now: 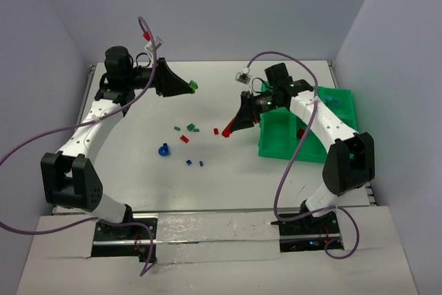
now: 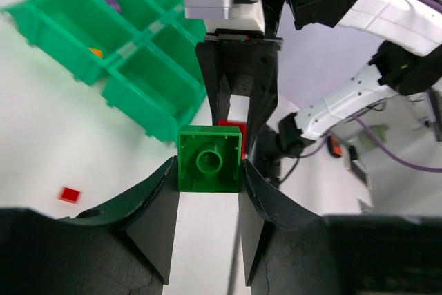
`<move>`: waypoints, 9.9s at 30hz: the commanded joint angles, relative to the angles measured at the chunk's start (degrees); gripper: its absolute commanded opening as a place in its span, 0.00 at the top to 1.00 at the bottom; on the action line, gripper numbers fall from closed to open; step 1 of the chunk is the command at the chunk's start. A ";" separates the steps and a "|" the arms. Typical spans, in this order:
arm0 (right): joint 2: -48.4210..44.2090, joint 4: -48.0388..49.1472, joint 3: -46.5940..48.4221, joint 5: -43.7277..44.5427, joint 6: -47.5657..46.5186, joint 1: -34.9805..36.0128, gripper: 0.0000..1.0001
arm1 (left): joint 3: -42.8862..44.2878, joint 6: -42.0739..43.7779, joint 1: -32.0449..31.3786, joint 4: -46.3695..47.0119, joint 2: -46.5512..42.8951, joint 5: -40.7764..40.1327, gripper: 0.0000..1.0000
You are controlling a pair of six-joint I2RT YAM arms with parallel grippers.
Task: Sort the legos into containers by color
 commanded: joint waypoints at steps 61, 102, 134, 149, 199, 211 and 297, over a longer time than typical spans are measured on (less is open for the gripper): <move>1.59 -5.17 8.89 2.04 14.54 -10.60 0.08 | 1.41 52.51 -24.99 -31.37 -7.01 -42.12 1.00; 7.46 -11.51 11.88 2.65 7.08 -0.16 1.00 | 1.25 50.59 -30.04 -31.81 -5.87 -53.75 0.02; -9.09 -9.77 -4.25 67.02 -14.57 -47.68 1.00 | -4.00 38.14 -13.32 -28.25 -3.85 -49.18 0.01; -2.48 -3.32 -5.41 68.22 -13.05 -47.38 0.24 | -4.53 39.15 -9.11 -30.18 0.74 -55.70 0.09; -7.46 -10.84 1.28 55.94 -4.03 -33.36 0.00 | 1.88 46.75 -13.06 -24.29 24.35 -55.74 0.58; -7.27 -11.37 3.57 49.12 -1.65 -31.78 0.00 | 2.06 48.09 -13.06 -25.57 24.31 -56.10 0.72; -7.39 -15.42 -0.49 35.81 -4.30 -27.82 1.00 | -8.04 44.03 -15.86 -30.03 -8.38 -47.59 0.01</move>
